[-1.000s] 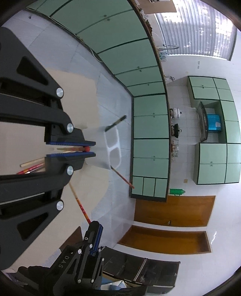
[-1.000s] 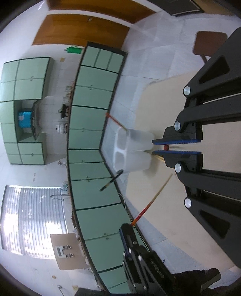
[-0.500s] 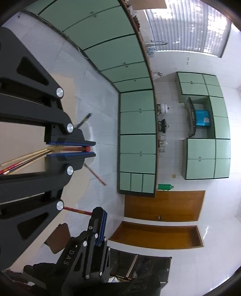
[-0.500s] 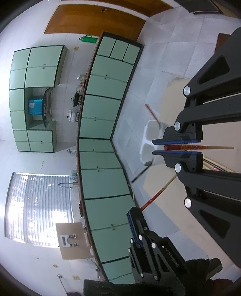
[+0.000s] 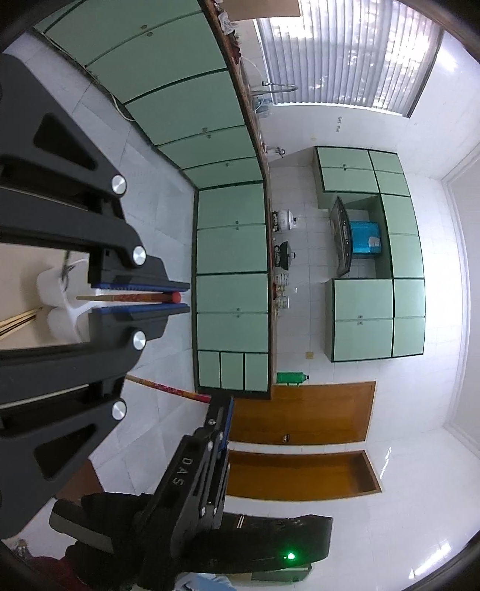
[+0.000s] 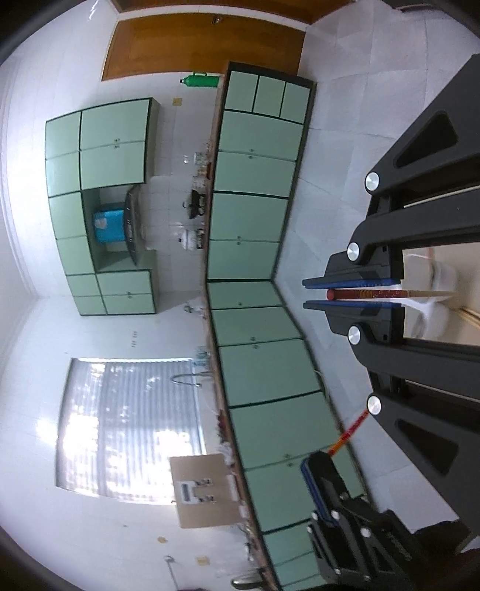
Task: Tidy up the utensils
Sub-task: 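Lower both chopsticks into the holder and open both tools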
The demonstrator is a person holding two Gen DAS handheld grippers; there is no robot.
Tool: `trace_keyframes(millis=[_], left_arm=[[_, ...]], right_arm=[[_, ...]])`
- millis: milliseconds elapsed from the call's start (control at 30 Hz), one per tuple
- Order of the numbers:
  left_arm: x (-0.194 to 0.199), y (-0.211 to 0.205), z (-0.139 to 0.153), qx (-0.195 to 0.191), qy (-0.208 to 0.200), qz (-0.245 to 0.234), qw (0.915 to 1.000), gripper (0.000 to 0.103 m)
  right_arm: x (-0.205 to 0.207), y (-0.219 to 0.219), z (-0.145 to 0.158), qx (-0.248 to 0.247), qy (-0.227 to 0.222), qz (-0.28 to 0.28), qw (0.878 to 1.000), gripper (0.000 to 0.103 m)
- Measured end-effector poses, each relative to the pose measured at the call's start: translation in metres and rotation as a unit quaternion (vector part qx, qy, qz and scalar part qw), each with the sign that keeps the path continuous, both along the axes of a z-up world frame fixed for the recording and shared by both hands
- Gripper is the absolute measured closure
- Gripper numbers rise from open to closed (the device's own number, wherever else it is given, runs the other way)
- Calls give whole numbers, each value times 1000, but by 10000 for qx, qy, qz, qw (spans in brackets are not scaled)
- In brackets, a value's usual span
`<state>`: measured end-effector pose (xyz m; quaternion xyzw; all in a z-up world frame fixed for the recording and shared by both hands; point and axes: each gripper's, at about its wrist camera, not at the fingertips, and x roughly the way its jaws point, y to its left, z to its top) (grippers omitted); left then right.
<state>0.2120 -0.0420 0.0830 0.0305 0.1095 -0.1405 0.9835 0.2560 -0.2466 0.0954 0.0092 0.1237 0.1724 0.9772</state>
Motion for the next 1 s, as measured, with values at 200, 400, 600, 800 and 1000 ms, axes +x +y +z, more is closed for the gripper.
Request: trace_keyframes(millis=[200, 400, 600, 800, 1000], left_arm=[[40, -6, -17, 17, 191, 78, 9998, 98], [74, -12, -52, 36, 475, 129, 9988, 98], [97, -15, -82, 169, 822, 121, 9964, 97], [94, -7, -86, 110, 921, 170, 9955, 73], [69, 3, -80, 27, 812, 218, 9965, 60]], right_arm=[[39, 4, -15, 24, -95, -194, 9998, 97], [64, 6, -49, 64, 192, -311, 9993, 97], [77, 7, -81, 67, 704, -257, 9972, 97], [72, -5, -92, 73, 953, -294, 9950, 68], [43, -21, -86, 75, 808, -506, 9954, 47]])
